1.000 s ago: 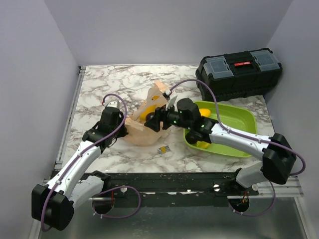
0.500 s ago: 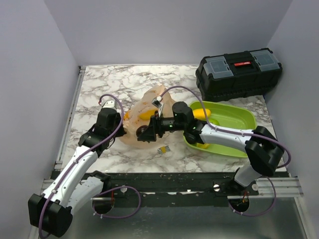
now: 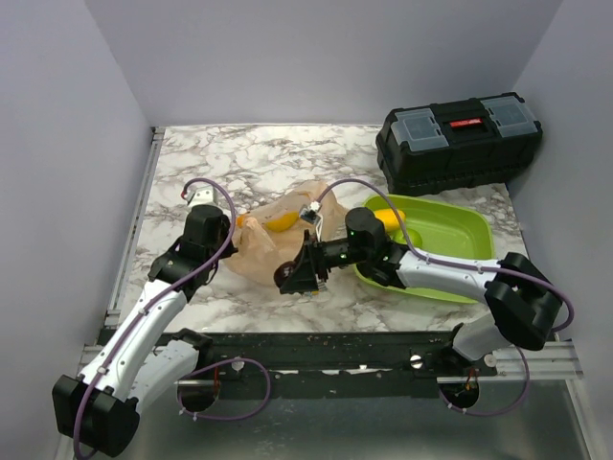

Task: Take the fake fruits out of the plastic bag
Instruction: Place the fake fruit in the bin.

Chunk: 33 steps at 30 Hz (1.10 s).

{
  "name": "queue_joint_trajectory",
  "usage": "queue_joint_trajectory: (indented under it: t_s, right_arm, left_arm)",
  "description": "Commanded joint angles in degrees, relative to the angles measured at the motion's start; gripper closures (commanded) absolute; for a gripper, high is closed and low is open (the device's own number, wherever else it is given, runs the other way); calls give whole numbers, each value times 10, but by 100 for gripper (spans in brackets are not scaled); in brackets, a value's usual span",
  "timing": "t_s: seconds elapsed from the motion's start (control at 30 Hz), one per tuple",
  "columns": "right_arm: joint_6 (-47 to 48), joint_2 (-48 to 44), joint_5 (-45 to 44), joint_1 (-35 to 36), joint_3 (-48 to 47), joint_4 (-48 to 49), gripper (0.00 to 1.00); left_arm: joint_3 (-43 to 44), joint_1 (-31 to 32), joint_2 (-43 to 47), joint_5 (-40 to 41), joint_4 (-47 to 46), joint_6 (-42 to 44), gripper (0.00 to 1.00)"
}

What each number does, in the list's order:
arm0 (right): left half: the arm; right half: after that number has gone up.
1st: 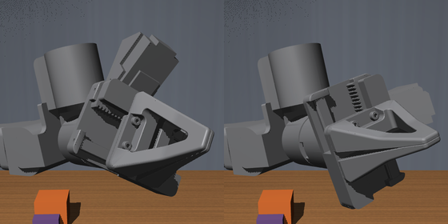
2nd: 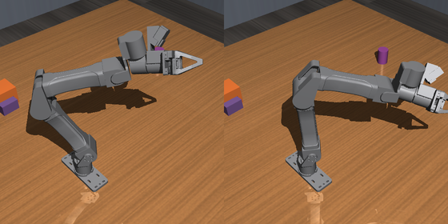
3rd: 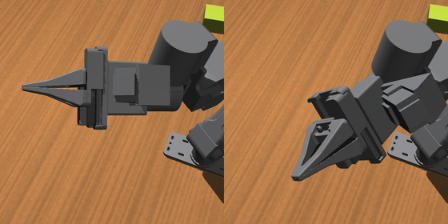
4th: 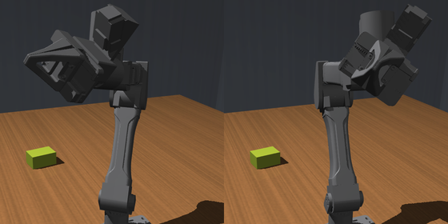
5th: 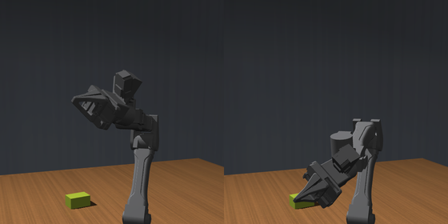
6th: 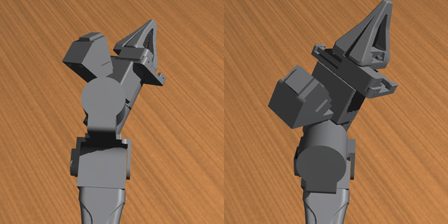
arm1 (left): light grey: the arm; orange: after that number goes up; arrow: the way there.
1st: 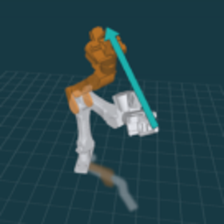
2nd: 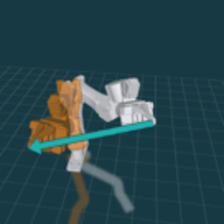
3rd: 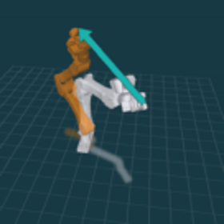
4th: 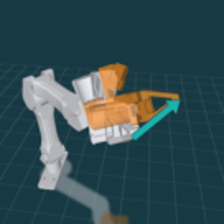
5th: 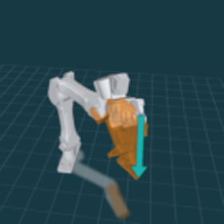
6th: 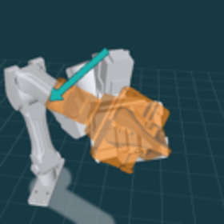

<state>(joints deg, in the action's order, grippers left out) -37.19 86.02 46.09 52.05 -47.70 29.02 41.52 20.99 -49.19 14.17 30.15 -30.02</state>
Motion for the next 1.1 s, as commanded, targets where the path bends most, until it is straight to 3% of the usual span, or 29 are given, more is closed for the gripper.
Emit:
queue_joint_trajectory:
  t_s: [0.0,0.13,0.33,0.67,0.73,0.9,0.97,1.07]
  right_arm:
    - [29,-34,1,1,42,-30,92]
    - [59,-69,-24,2,60,-74,92]
    - [99,-69,14,2,33,-140,93]
    - [189,-238,-205,1,66,-225,99]
    - [196,-274,-273,1,76,-240,99]
    - [130,-348,-675,1,100,-317,99]
    - [96,-376,-798,1,112,-338,99]
    - [49,-380,-897,-10,106,-386,99]
  left_arm:
    - [19,-3,6,41,6,11,99]
    - [19,-3,6,51,6,13,99]
    - [22,-3,0,37,3,10,100]
    - [19,-3,16,59,14,9,99]
    - [20,-4,18,65,14,8,99]
    - [23,-3,19,68,14,9,99]
    - [23,-3,18,64,13,8,99]
    - [23,-3,14,57,12,8,99]
